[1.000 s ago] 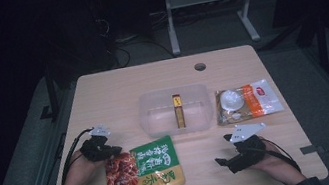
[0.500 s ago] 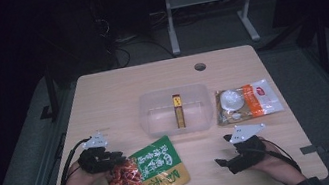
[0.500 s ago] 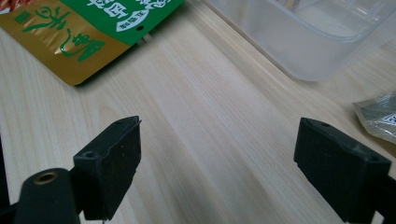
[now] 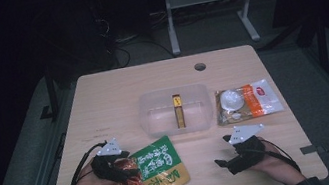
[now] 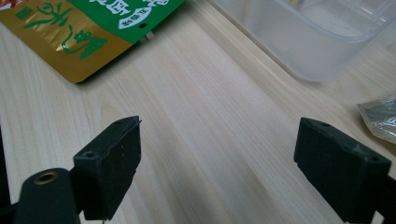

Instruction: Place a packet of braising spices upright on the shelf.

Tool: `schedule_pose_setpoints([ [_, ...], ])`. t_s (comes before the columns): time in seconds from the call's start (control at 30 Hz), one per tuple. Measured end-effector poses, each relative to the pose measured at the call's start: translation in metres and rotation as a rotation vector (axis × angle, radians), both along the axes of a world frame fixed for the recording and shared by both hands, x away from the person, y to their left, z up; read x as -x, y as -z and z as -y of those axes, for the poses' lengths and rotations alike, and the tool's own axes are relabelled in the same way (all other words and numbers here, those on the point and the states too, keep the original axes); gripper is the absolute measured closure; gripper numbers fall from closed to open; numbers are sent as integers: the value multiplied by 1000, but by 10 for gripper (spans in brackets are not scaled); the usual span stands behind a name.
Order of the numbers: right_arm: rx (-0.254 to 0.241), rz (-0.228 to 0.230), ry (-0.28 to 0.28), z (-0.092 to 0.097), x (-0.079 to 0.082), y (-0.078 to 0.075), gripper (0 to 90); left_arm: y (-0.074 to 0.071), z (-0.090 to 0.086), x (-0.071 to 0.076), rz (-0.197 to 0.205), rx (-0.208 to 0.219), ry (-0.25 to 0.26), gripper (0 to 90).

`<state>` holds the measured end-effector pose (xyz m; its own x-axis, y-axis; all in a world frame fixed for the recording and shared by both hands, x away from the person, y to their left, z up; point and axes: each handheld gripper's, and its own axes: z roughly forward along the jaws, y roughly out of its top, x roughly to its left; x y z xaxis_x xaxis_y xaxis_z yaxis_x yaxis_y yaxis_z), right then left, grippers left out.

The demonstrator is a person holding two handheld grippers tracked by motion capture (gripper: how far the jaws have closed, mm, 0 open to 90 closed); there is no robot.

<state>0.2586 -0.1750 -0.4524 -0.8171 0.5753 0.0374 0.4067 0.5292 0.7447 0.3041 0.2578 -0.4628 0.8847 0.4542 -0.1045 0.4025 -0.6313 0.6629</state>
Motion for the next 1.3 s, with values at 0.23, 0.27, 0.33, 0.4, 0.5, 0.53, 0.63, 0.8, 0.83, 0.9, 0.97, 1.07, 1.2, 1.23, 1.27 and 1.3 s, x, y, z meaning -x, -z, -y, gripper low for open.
schedule_pose_setpoints([
  [0.23,-2,1,0,0,0,0,143,5,-2,0,18,13,-12,138],
  [0.27,-2,1,1,0,0,0,143,4,-2,0,19,9,-8,139],
  [0.33,-2,1,0,0,0,0,143,4,-2,1,19,9,2,158],
  [0.4,-3,0,-1,0,1,0,143,2,-1,2,20,0,9,203],
  [0.5,-3,0,-1,0,1,0,143,0,-1,3,25,-11,11,304],
  [0.53,-1,0,-1,0,0,0,143,0,-1,3,27,-10,10,322],
  [0.63,-3,0,-1,0,1,0,143,-1,0,6,37,-13,16,443],
  [0.8,-1,1,-1,0,0,0,143,-2,5,9,53,-30,26,677],
  [0.83,-2,0,0,0,0,0,143,-2,6,10,43,-26,20,719],
  [0.9,-3,0,-1,0,1,0,143,-3,7,10,30,-26,9,786],
  [0.97,-1,-1,-1,0,1,0,143,-3,7,10,19,-24,-2,816],
  [1.07,0,0,-3,-1,1,0,143,-3,7,9,18,-25,-6,842],
  [1.2,3,-2,-6,-1,0,1,143,-3,5,8,-10,3,-14,881],
  [1.23,4,-2,-6,-1,0,1,143,-3,4,8,-31,16,-30,886],
  [1.27,6,-1,-7,-1,0,1,143,-3,4,7,-41,28,-35,888],
  [1.3,6,-1,-8,-1,0,1,143,-4,4,6,-47,23,-34,889],
])
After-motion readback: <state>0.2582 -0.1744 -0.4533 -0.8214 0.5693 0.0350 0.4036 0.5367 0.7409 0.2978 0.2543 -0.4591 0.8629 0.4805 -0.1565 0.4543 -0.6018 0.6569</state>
